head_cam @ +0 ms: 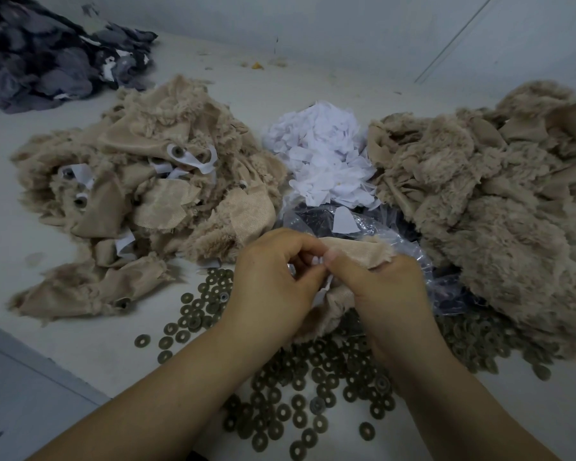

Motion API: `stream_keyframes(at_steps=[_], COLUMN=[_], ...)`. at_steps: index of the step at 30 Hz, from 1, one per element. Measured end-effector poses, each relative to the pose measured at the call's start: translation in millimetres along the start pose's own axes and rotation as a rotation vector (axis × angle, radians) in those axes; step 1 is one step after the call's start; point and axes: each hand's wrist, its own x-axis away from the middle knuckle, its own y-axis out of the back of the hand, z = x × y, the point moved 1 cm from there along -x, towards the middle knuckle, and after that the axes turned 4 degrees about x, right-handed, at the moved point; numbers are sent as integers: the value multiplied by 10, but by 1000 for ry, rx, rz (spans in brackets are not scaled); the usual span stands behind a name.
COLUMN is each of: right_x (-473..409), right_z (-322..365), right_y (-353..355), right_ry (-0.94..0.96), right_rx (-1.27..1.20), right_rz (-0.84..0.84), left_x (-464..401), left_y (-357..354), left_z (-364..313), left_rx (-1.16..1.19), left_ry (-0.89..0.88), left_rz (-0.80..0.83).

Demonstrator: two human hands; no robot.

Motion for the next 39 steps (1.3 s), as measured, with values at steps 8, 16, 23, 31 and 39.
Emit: stream_keyframes(at_steps=[8, 16, 23, 31, 39], right_x=[6, -8, -7, -48, -16], right_z=[44, 14, -3, -41, -40], right_y=[14, 29, 19, 32, 11], right_ry=[32, 15, -21, -231, -133], right_rx=[10, 92, 66, -176, -73], right_rz=[7, -61, -47, -1, -28], left_x=[-7, -45, -41, -36, -35], left_y=[24, 96, 87, 81, 63], left_z=[-2, 13, -37, -35, -10], left_rx=[237, 468, 469, 452, 318], left_ry=[218, 417, 388, 341, 284], left_rz=[77, 117, 99, 105, 63])
